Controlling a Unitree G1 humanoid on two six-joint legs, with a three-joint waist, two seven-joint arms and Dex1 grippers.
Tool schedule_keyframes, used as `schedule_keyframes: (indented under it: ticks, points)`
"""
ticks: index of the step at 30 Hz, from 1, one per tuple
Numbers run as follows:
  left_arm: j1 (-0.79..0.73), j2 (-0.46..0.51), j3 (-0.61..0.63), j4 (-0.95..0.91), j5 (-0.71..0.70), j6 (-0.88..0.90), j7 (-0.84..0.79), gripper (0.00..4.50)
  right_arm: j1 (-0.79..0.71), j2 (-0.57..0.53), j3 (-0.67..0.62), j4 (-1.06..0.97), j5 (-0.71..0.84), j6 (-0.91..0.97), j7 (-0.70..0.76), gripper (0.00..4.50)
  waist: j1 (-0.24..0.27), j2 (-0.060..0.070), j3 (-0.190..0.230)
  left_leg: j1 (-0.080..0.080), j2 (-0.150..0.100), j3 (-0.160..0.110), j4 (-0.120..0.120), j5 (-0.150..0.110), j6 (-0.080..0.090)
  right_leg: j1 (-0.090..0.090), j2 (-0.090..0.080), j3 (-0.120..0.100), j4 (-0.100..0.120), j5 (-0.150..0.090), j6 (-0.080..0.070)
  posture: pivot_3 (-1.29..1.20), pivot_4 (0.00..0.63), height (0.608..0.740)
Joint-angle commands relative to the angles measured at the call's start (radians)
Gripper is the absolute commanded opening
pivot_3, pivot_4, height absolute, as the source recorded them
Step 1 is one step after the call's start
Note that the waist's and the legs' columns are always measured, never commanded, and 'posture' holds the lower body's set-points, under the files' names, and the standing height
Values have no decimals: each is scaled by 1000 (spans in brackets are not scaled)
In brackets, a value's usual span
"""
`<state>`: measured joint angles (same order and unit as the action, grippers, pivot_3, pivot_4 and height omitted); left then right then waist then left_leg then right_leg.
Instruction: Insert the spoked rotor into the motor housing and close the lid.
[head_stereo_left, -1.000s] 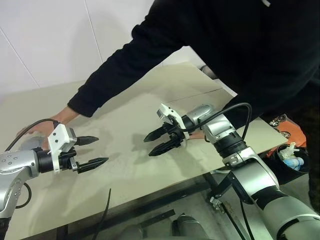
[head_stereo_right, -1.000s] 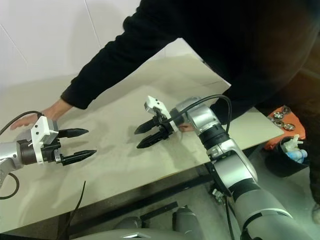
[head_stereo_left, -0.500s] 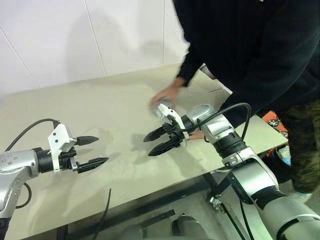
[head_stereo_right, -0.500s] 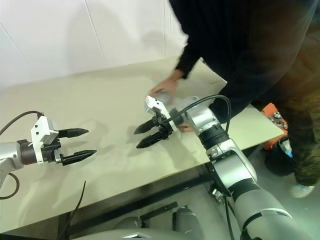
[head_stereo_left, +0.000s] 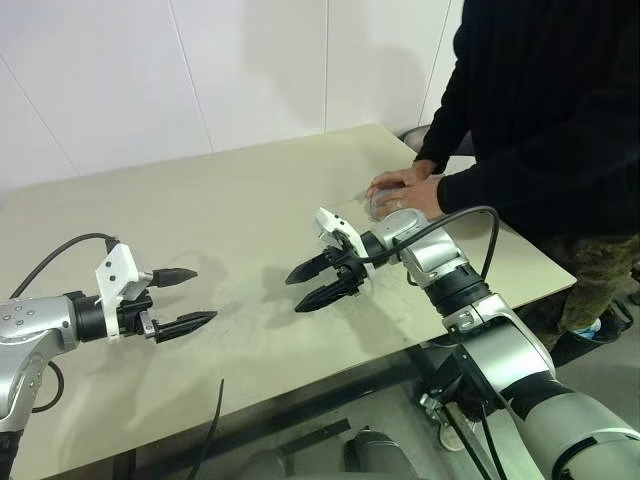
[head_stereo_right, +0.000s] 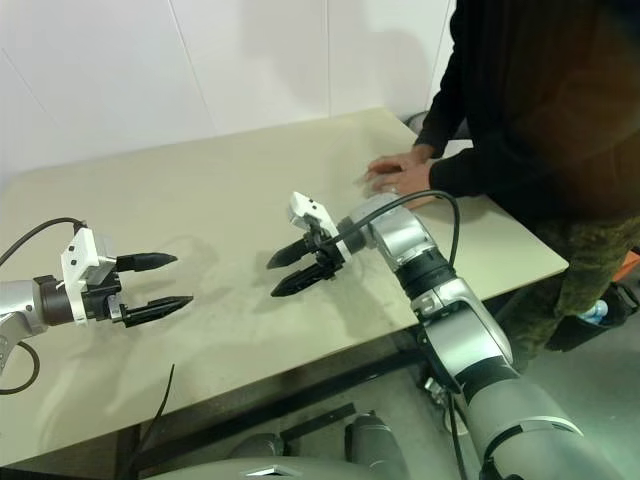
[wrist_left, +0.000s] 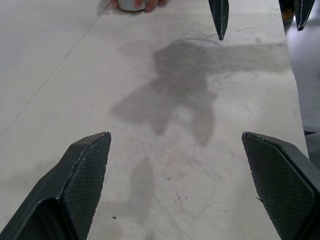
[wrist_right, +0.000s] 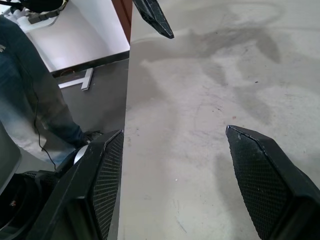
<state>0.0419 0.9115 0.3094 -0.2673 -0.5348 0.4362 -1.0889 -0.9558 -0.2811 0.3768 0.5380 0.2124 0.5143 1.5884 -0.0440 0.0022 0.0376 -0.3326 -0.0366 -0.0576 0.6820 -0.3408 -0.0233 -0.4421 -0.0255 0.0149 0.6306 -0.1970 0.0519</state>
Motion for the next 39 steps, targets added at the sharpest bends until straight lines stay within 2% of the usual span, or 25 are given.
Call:
schedule_keyframes:
  ticks: [1,39]
  points:
    - [-16,13,20,-10,-7,-2,-2,4457,-30,7,-26,-4,15,-14,-1,3436,0,0,0,0,0,0,0,0,0,0,0,0,0,0,0,0,0,740]
    - [-36,20,4,-4,5,-14,-6,4457,-29,24,-12,7,10,-20,15,3436,0,0,0,0,0,0,0,0,0,0,0,0,0,0,0,0,0,740]
